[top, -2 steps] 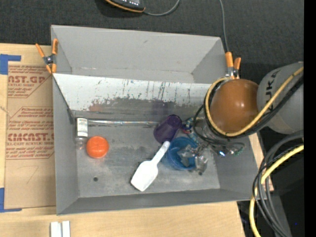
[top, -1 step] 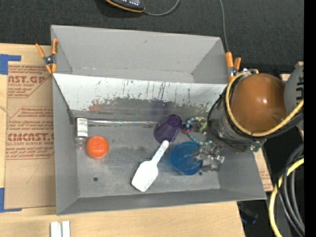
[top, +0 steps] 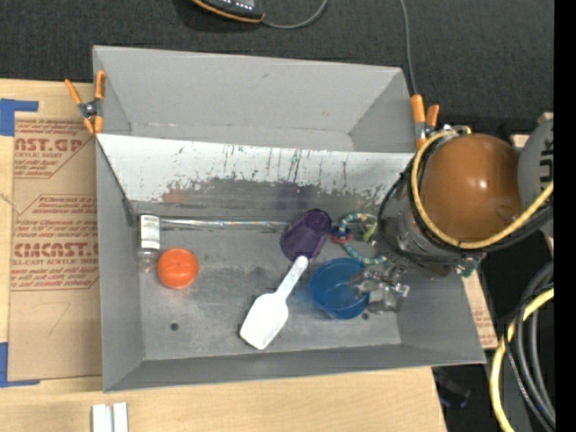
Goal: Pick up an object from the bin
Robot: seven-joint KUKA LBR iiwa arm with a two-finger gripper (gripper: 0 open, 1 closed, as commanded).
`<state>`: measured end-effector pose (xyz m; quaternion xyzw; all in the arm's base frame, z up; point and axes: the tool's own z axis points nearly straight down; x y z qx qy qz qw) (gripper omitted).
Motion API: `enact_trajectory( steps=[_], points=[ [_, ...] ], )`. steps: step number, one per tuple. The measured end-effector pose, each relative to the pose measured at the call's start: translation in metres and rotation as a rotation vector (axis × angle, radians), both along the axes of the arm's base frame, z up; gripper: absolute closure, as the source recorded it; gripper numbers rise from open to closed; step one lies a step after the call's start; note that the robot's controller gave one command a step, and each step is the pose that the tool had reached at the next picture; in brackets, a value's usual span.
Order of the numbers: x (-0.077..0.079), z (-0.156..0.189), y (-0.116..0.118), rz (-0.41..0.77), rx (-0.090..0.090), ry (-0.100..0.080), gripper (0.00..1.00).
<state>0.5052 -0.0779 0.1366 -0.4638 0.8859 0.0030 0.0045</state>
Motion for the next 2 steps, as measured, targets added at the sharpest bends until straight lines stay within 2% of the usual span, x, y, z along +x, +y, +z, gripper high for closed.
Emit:
enact_trajectory(
  steps=[1,2],
  points=[
    [-0.0121,-0.002,-0.0069,0.046,0.001,0.0,1.0],
    [-0.0107,-0.0046,-0.0063,0.054,-0.001,-0.001,1.0]
  ],
)
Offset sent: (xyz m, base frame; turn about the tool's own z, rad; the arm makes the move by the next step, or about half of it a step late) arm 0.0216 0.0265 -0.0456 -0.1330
